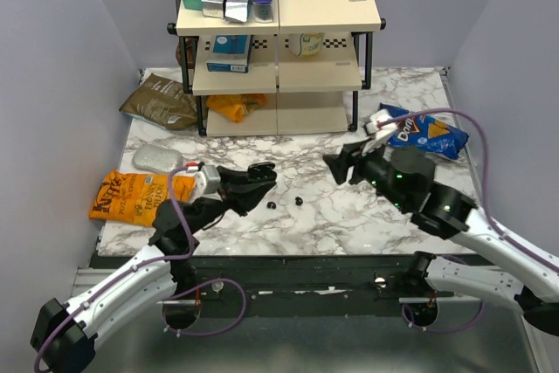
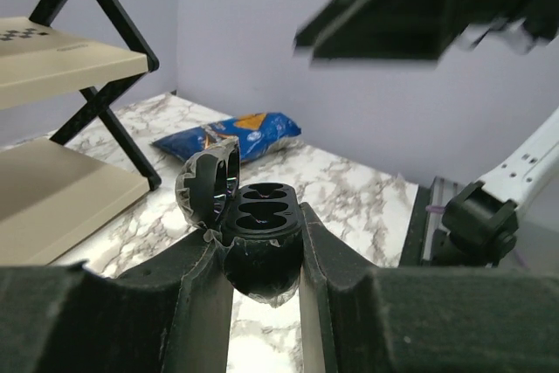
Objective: Insert the wireless bluetooth earbuds into the charging case
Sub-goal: Pick up the earbud from the center of the board.
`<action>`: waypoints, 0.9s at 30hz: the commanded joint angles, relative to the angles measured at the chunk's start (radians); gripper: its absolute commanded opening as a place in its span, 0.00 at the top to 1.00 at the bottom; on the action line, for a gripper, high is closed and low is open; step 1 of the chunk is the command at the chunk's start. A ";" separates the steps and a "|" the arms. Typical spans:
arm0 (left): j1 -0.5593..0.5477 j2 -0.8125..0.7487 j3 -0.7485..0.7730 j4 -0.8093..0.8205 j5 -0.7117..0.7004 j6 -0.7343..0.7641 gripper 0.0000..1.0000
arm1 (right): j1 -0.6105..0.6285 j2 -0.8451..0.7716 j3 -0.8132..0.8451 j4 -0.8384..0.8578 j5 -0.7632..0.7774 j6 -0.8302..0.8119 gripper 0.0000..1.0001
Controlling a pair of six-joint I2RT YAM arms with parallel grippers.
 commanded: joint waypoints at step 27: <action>-0.069 -0.355 -0.099 -0.171 -0.229 -0.075 1.00 | -0.077 0.684 -0.151 0.148 -0.133 0.235 0.52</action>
